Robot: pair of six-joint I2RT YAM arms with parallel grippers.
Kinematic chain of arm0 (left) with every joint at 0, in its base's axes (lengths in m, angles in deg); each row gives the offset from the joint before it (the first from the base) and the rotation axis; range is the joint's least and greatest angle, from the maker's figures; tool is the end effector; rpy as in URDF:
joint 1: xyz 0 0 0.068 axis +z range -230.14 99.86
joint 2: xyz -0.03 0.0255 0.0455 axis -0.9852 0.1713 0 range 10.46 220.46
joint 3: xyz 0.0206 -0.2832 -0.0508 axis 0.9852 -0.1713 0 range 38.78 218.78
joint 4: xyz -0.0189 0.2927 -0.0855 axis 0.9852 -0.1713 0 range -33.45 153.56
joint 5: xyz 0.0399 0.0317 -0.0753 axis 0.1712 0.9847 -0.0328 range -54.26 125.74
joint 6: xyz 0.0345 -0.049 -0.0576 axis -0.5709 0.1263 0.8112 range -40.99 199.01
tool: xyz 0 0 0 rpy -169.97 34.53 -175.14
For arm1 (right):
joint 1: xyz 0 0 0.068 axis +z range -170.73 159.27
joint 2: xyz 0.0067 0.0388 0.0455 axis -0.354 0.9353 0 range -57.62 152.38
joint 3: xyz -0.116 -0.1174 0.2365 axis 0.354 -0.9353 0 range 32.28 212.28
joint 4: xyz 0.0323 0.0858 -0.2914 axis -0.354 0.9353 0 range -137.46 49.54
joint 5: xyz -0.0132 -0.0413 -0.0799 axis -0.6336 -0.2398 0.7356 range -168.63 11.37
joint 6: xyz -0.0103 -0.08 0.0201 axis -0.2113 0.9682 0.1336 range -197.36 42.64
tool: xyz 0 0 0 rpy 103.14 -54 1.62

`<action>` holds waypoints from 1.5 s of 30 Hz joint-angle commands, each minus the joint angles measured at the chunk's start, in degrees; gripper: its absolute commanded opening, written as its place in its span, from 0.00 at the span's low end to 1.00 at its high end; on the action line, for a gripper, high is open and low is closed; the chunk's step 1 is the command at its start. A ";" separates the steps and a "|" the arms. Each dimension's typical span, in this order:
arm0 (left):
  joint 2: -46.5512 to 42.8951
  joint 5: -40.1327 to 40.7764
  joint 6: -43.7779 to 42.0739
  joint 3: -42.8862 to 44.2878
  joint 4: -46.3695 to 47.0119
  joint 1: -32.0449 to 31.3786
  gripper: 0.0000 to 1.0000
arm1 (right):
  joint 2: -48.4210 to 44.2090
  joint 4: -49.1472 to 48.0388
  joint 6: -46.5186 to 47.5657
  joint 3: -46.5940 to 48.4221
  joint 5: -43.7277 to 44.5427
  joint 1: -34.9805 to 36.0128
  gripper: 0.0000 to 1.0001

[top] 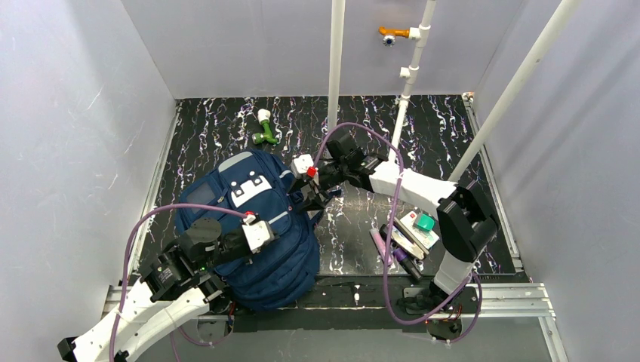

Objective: Pack the student bag
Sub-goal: Unzip the student bag at the center of the board.

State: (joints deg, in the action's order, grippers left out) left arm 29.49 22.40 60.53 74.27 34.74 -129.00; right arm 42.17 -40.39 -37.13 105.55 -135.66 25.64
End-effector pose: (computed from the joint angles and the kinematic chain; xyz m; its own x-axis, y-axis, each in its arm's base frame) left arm 0.0921 -0.1309 0.3141 0.1457 0.3020 -0.9421 0.8803 0.3951 0.2628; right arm 0.2662 0.3676 0.2503 0.2744 -0.2215 -0.9358 -0.9154 -0.3582 -0.1837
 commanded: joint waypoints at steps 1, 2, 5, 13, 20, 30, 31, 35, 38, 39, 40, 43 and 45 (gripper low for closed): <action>-0.37 -4.76 -0.70 1.37 -1.30 -0.45 0.00 | -4.43 -2.48 -1.29 0.93 2.19 0.85 0.69; -0.46 -4.74 -0.68 1.27 -1.23 -0.45 0.00 | -4.58 -2.11 -1.13 0.98 1.83 0.83 0.69; -0.62 -4.76 -0.54 1.21 -1.33 -0.48 0.00 | -4.56 -1.58 -1.27 1.17 0.13 0.91 0.68; 0.03 -4.68 -1.02 1.78 -1.59 -0.49 0.00 | -4.50 -0.15 1.22 0.20 -1.26 2.26 0.68; 0.46 -4.47 -1.15 1.43 -0.93 -0.45 0.00 | -2.63 -0.46 1.60 1.31 -1.28 4.39 0.58; -0.07 -3.31 -0.98 -0.14 0.51 -0.45 0.00 | -6.01 -1.50 -1.51 -1.89 1.26 4.53 0.01; 0.00 -2.68 -0.90 -0.17 0.58 -0.51 0.00 | -6.46 -0.75 -1.63 -1.88 0.89 4.52 0.01; 0.78 2.55 -0.54 -0.36 0.70 -0.45 0.00 | -9.87 2.41 -2.64 -3.04 2.25 4.69 0.01; 2.68 6.31 -0.60 -1.06 2.15 -0.45 0.00 | -13.85 4.63 -3.20 -5.24 5.29 4.78 0.01; 4.84 9.27 -0.40 -1.32 3.74 -0.45 0.00 | -15.56 6.18 -3.63 -6.48 5.79 4.91 0.01; 7.48 12.28 -0.14 -1.32 5.00 -0.45 0.00 | -16.82 8.22 -3.92 -7.43 6.42 5.64 0.01; 11.30 17.89 0.65 -1.89 8.68 -0.45 0.00 | -20.12 8.97 -6.83 -11.24 10.36 7.36 0.01; 18.21 22.79 4.61 -0.07 12.67 -0.36 0.00 | -20.27 -0.08 -17.81 -13.73 11.77 9.86 0.01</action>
State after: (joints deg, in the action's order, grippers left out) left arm 40.41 33.09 63.30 73.48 41.56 -130.50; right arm 24.82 -33.81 -42.46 94.21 -121.45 31.91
